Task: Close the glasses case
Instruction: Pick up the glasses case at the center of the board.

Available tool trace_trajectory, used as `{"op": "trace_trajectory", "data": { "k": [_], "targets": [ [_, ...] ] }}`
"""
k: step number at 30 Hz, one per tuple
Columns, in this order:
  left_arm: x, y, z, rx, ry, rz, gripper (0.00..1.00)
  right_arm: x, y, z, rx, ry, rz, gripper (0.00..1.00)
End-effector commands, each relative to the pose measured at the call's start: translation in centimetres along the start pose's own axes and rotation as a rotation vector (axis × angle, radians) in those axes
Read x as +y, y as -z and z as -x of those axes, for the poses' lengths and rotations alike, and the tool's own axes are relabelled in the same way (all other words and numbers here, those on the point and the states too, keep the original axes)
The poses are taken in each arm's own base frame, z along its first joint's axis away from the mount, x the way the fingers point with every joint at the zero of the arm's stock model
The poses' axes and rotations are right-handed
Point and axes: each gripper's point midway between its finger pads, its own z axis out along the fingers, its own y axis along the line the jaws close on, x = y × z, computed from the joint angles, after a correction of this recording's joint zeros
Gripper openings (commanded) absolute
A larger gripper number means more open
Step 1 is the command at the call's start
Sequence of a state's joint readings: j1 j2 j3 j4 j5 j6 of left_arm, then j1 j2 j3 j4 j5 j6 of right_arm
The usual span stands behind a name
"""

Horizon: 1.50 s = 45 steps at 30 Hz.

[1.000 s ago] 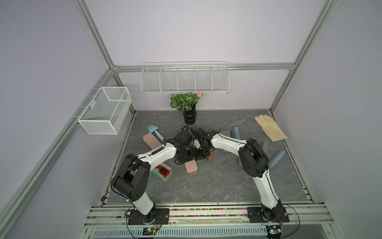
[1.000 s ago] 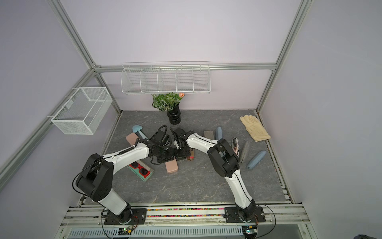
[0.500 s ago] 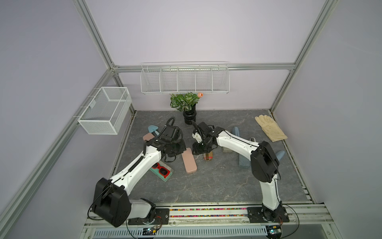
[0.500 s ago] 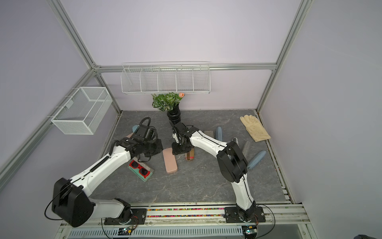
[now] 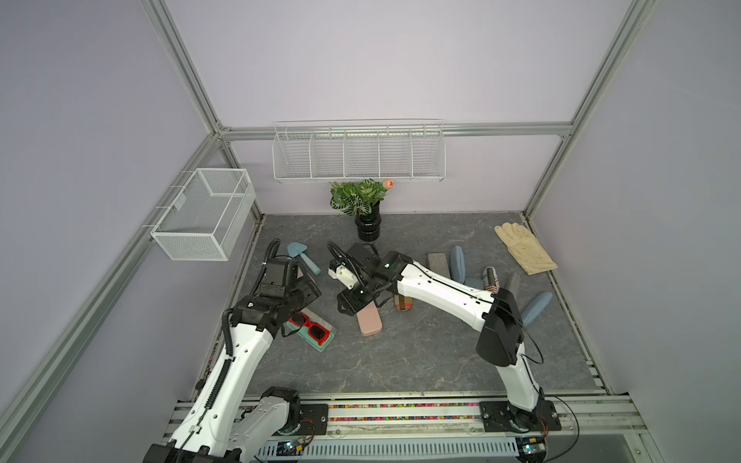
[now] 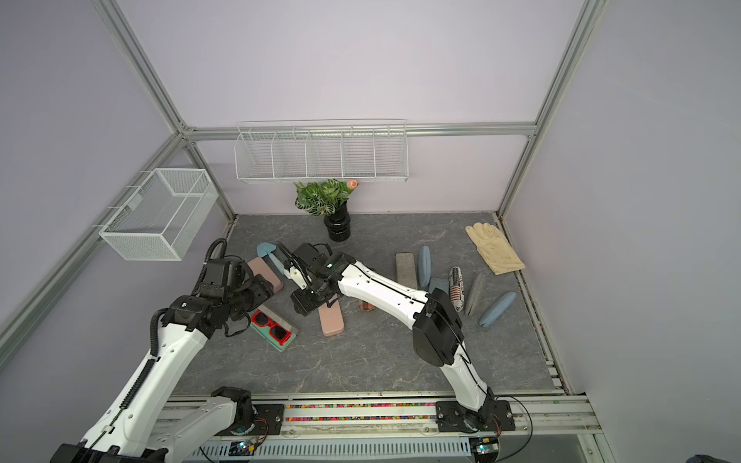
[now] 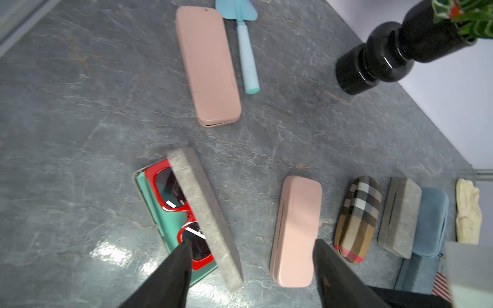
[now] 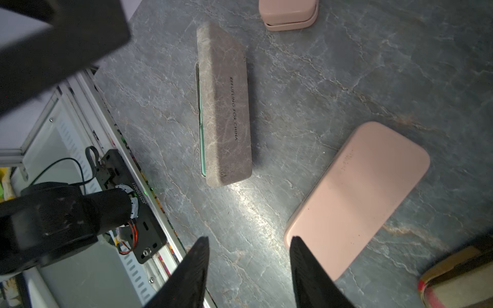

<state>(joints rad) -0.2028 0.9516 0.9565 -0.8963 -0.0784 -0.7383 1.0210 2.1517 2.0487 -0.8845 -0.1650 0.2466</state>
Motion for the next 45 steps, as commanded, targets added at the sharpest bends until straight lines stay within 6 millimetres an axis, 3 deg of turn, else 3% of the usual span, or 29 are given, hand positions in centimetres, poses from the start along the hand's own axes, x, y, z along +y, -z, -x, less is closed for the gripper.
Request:
{"op": "trace_trajectory", "data": {
  "k": [1,3,6,10,17,26,35,45],
  "targets": [
    [4.1,0.2,-1.3,0.027,0.068,0.131,0.57,-0.4,-1.2,-0.5,0.052,0.000,-0.001,0.26],
    [5.7,0.0,-1.7,0.036,0.110,0.167,0.52,0.0,-1.6,-0.2,0.056,0.007,0.017,0.27],
    [7.6,-0.2,-2.2,0.045,0.179,0.203,0.52,0.8,-2.2,0.1,0.056,0.056,0.043,0.45],
    [8.9,0.3,-2.1,0.012,0.252,0.206,0.49,2.1,-3.0,-0.8,0.119,0.112,0.073,0.55],
    [8.7,1.2,-1.4,-0.033,0.302,0.177,0.47,4.3,-4.7,-1.1,0.140,0.188,0.092,0.60],
    [8.3,0.9,-1.8,-0.010,0.288,0.146,0.45,4.0,-8.2,-0.9,0.160,0.196,0.082,0.61],
    [8.1,0.6,-2.0,0.002,0.269,0.136,0.44,3.2,-10.2,-1.2,0.173,0.185,0.065,0.59],
    [8.0,-0.1,-2.3,0.019,0.263,0.125,0.43,2.2,-10.4,-1.2,0.173,0.176,0.010,0.31]
  ]
}}
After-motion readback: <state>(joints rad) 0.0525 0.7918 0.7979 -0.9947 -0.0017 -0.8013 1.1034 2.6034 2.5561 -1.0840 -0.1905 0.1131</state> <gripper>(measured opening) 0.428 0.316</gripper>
